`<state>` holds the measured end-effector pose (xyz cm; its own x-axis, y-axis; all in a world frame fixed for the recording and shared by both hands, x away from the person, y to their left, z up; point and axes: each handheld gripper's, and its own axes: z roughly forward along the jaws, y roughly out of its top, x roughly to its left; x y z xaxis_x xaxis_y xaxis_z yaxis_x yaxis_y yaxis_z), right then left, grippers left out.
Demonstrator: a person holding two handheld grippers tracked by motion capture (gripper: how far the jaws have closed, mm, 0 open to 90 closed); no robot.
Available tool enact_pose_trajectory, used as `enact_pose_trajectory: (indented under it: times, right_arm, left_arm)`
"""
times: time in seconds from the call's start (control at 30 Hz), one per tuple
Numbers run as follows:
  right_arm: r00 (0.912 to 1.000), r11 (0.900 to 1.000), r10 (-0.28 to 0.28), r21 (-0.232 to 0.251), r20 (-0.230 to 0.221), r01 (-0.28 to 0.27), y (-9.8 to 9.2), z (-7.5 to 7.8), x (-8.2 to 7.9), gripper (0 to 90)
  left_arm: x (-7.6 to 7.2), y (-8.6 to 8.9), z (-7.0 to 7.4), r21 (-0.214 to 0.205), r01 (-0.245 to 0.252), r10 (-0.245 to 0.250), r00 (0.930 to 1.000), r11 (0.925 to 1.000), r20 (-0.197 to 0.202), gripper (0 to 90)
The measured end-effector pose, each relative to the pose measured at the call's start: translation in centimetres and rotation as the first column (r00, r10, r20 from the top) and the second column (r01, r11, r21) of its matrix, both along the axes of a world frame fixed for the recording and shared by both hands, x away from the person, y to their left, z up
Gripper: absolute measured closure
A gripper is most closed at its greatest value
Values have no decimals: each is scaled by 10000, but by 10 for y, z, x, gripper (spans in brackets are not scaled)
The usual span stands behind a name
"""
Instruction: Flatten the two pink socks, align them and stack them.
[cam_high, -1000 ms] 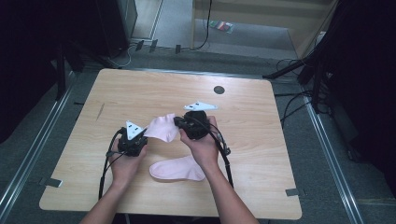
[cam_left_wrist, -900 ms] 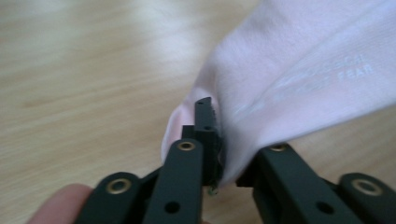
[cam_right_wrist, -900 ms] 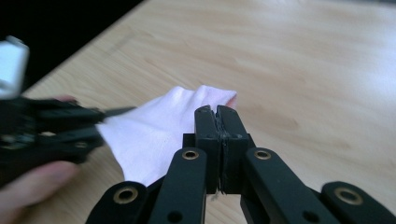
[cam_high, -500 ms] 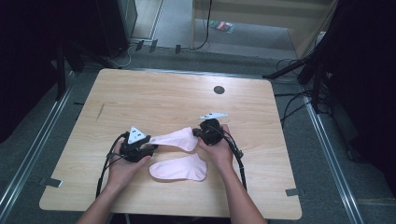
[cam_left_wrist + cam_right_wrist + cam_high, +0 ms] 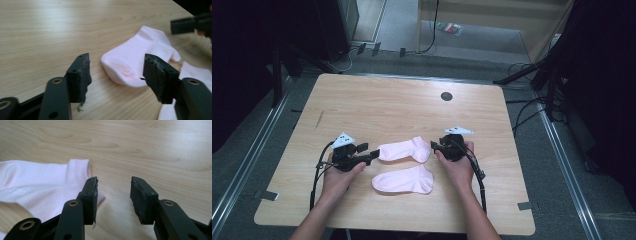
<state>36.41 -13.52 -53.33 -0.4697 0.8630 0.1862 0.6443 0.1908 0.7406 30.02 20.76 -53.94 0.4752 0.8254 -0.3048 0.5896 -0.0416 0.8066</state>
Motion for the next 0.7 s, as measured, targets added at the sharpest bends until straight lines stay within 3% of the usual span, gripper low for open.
enact_pose_trajectory:
  times: [0.03, 0.13, 0.17, 0.23, 0.3, 0.37, 0.43, 0.47, 0.7]
  right_arm:
    - [10000, 10000, 0, 0, 0, 0, 0, 0, 0, 581]
    - [9999, 9995, -7, 300, -138, 11, -2, -3, -5, 617]
    - [9997, 9990, -14, 454, -243, 25, 0, -4, -7, 617]
    - [9997, 9983, -5, 581, -234, 19, 4, -5, -8, 615]
    - [9996, 9985, 17, 541, -268, -3, 9, -5, -8, 613]
    - [9997, 9987, 111, 509, -238, -99, 16, -6, -8, 613]
    - [9995, 9994, 241, 239, -187, -236, 23, -8, -9, 615]
    - [9998, 9997, 173, -155, -30, -174, 29, -11, -11, 636]
    - [9977, 9940, 205, -1088, 651, -133, 36, -13, -18, 677]
  left_arm:
    - [1, 1, 0, -40, -192, 191, 9998, 9998, -99, 406]
    - [4, 0, -1, -409, -709, 679, 9953, 9966, -696, 518]
    - [6, -1, -1, -433, -920, 875, 9915, 9948, -960, 574]
    - [9, -2, -3, -291, -1345, 1290, 9811, 9905, -1443, 591]
    - [12, -3, -5, -412, -1599, 1505, 9733, 9863, -1734, 590]
    - [13, -7, -5, -314, -1579, 1498, 9721, 9870, -1806, 594]
    - [14, -12, -5, 170, -1427, 1434, 9738, 9896, -1765, 610]
    - [15, -16, -4, 549, -1422, 1497, 9730, 9883, -1756, 660]
    - [18, -21, -7, 1006, -1256, 1422, 9734, 9870, -1797, 803]
